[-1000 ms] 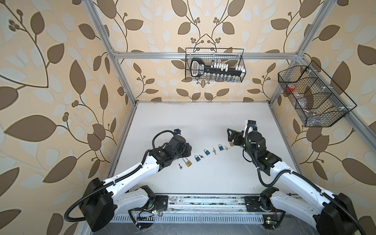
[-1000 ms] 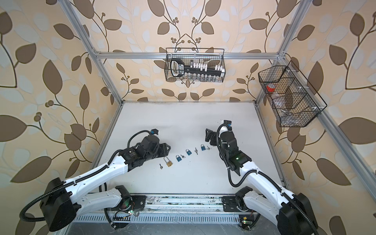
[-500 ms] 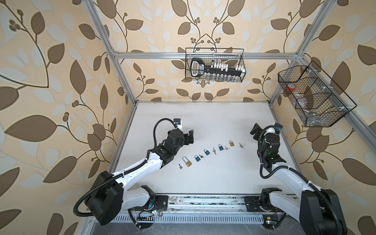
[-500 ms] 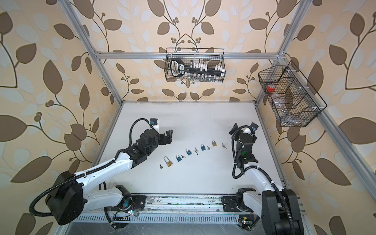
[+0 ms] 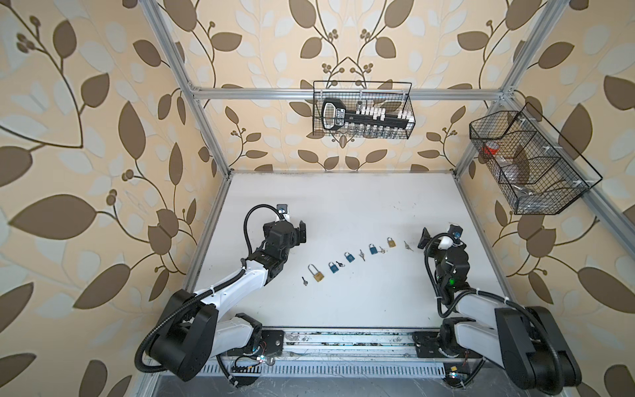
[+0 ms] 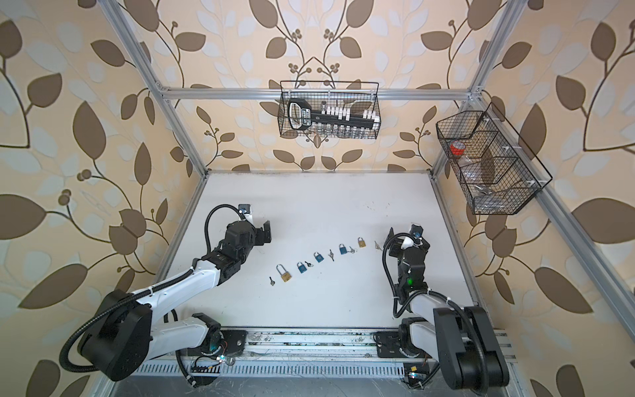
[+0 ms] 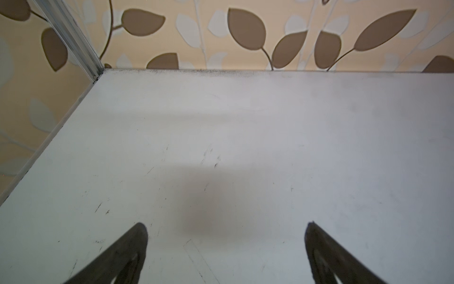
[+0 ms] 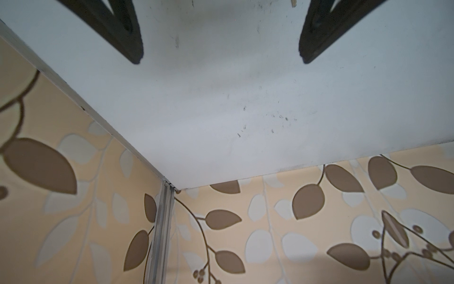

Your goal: Lock with the key

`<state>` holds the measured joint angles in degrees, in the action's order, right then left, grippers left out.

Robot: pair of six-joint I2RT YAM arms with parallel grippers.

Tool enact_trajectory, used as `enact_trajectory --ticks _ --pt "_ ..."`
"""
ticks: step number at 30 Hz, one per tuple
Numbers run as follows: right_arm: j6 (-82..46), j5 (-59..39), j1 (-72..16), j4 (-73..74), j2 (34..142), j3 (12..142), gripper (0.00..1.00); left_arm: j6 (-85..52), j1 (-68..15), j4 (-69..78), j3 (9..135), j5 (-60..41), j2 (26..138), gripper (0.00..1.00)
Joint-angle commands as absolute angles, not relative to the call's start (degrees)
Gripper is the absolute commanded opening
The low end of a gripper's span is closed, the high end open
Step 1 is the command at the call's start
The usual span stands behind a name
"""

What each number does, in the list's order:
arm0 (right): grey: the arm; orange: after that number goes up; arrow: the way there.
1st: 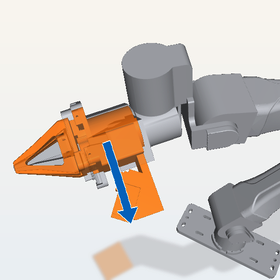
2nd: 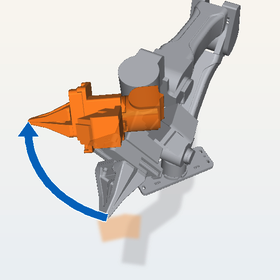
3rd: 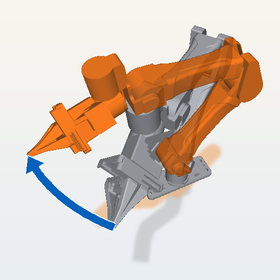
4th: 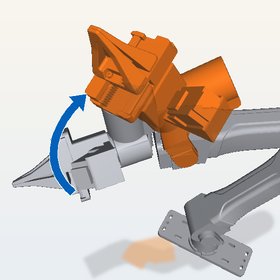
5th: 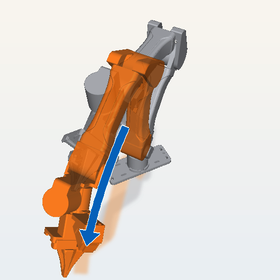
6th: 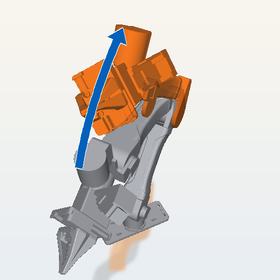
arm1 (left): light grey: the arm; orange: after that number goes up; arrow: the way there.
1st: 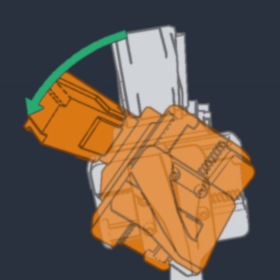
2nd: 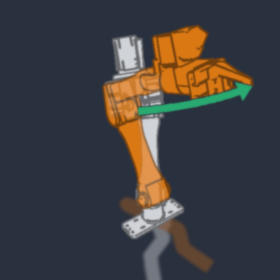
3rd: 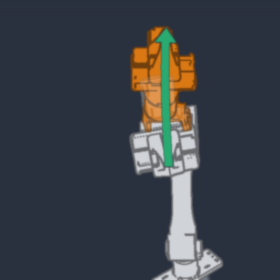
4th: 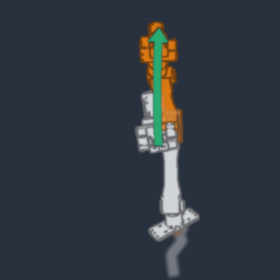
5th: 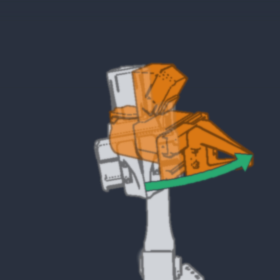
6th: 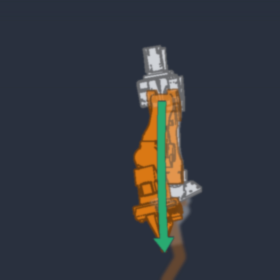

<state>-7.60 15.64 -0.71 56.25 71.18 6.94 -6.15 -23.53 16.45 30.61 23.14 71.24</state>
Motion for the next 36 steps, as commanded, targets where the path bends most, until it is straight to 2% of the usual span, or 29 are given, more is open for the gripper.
enact_trajectory --ticks 1,4,7,9,11,15,20,26,29,30,33,36 --pt "-7.2 12.5 1.0 63.2 74.5 8.6 0.99 0.7 -23.0 25.2 29.7 26.6 71.9 0.99" --pt "-7.6 10.0 2.4 68.9 80.2 8.5 0.99 3.1 -21.1 29.1 28.0 27.4 73.2 0.99" --pt "-6.7 8.0 2.5 75.2 86.8 9.3 0.98 3.4 -18.9 31.1 25.4 23.7 72.3 0.99" --pt "-5.5 4.6 2.5 65.0 84.9 12.5 0.99 4.8 -17.3 35.9 22.9 17.6 71.3 0.99" --pt "-4.4 2.5 2.4 68.0 86.4 12.4 0.99 5.6 -15.3 35.5 23.4 14.4 71.5 0.99" --pt "-2.8 -0.9 2.4 64.6 85.9 13.6 0.99 7.7 -11.6 34.7 24.2 11.9 73.2 0.99" --pt "-2.8 -0.8 2.3 64.4 85.8 13.6 0.99 8.3 -7.9 35.6 23.9 5.6 73.2 0.99" --pt "-2.8 -0.7 2.3 64.4 85.7 13.5 0.99 3.6 -7.0 30.7 22.8 6.7 70.6 0.99" --pt "-2.7 -0.5 2.0 64.4 85.8 13.6 0.99 3.0 -6.9 40.8 16.6 7.4 71.8 0.99" --pt "-2.7 -0.5 2.1 64.4 85.7 13.6 0.99 3.6 -6.9 39.5 17.0 5.6 71.4 0.99" --pt "-2.7 -0.4 2.0 64.5 85.8 13.6 0.99 4.4 -6.3 42.9 17.8 5.4 75.8 0.99" --pt "-2.7 -0.3 1.9 64.5 85.8 13.6 0.99 3.6 -4.9 53.0 16.9 4.4 85.8 0.99"
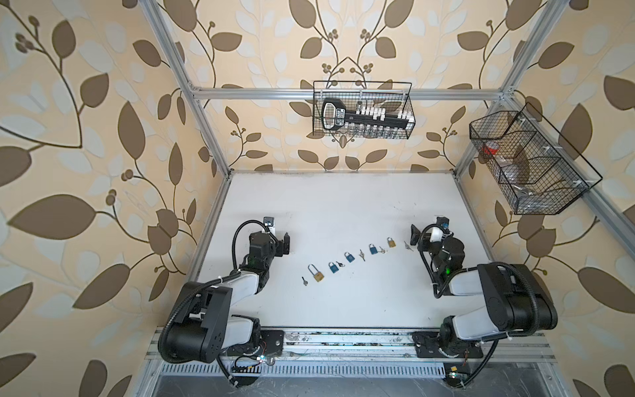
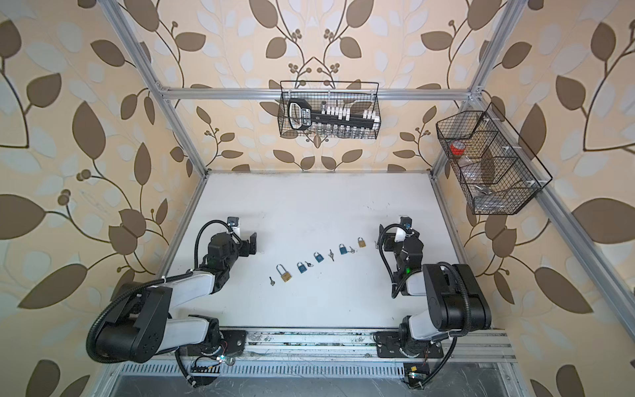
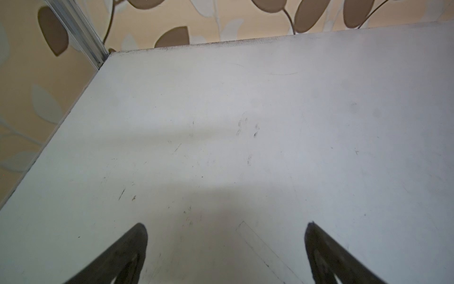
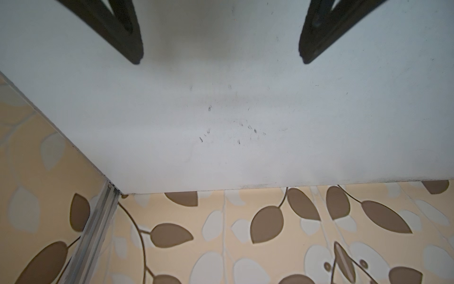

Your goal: Lock with the key

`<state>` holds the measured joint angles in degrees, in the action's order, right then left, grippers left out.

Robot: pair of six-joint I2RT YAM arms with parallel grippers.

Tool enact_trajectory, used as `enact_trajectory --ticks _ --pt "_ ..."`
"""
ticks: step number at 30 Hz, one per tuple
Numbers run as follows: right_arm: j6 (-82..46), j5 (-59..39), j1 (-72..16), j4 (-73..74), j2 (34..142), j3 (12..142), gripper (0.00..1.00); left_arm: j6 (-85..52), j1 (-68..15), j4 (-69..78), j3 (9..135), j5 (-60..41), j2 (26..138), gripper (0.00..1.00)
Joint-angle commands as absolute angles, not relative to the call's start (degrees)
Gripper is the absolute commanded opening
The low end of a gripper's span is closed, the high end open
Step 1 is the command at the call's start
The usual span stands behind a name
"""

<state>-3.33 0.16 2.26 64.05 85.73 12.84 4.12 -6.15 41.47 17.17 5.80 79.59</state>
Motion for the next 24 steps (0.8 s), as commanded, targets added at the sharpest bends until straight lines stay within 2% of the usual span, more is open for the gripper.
enact_trajectory --ticks 1,3,24 --pt "-2.7 -0.4 2.0 64.5 85.8 13.5 0.99 3.9 -4.8 53.9 17.8 5.4 87.4 0.99" --pt "-2.7 -0.4 1.9 64.5 85.8 13.6 0.99 2.0 -3.0 41.8 22.0 2.5 85.4 0.99" --pt "-2.7 -0.4 2.0 64.4 85.9 13.6 0.99 0.6 -0.6 41.5 22.5 -0.5 85.5 0.99"
